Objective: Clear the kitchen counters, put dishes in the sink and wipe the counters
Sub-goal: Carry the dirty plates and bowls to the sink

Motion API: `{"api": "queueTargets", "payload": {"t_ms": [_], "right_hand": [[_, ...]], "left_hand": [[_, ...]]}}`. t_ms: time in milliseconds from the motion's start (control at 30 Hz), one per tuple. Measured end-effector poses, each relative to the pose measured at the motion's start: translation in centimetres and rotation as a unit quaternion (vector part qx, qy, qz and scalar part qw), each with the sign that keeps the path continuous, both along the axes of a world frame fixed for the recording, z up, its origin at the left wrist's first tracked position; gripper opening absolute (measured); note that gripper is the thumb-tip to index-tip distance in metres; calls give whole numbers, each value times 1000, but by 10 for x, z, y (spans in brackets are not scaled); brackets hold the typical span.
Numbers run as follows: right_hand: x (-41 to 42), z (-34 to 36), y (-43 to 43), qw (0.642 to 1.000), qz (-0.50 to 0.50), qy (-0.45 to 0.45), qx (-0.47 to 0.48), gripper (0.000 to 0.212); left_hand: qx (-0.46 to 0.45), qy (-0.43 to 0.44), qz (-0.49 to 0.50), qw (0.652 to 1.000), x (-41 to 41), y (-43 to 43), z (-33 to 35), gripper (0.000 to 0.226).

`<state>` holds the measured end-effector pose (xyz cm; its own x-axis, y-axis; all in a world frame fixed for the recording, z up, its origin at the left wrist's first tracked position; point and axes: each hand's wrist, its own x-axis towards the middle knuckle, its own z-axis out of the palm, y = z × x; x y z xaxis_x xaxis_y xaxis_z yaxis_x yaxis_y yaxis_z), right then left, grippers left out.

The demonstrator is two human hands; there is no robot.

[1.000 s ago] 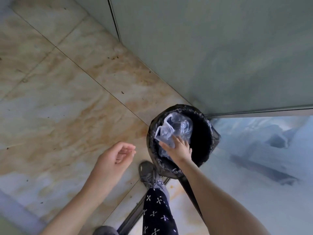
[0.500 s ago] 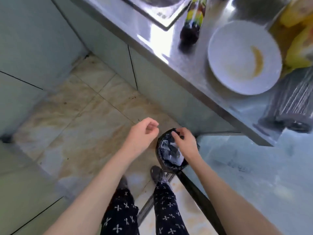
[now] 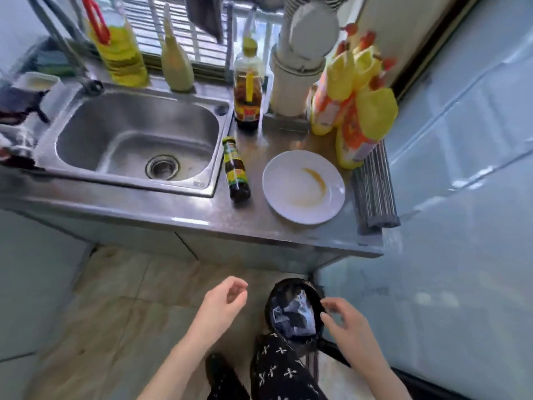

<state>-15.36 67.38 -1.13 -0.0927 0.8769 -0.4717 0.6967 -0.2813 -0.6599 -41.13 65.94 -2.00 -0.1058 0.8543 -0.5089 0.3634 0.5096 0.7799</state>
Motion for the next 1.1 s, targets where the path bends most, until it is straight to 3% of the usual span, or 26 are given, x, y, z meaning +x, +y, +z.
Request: {"api": "queueTargets", "payload": {"t_ms": [200,400,567,700,767,933,1100], "right_hand": [[-13,-16,5,990,-132,29,-35,27],[-40,-29,98,983,-177,44,-2,20],[-42,-27,184,917,-386,101,-20,42],[-47,-49,223,843,-496,180,-102,22],[-48,-52,230,827,-516,193,-110,10],[-48,-33,227,788,-552,250,-111,19],[-50,1,235,812,-514,268,-73,17]], "left_hand": [[-18,18,-103,994,-3,53,7,9],[-50,25,-29,998,-10,109,-2,10],[-79,22,-18,996,-8,156,-1,8],[-75,26,-45,996,-7,182,0,10],[-78,35,-59,995,-9,192,3,10],[-84,28,-57,994,-19,209,13,11],[-42,-4,32,999,-31,219,32,17]]}}
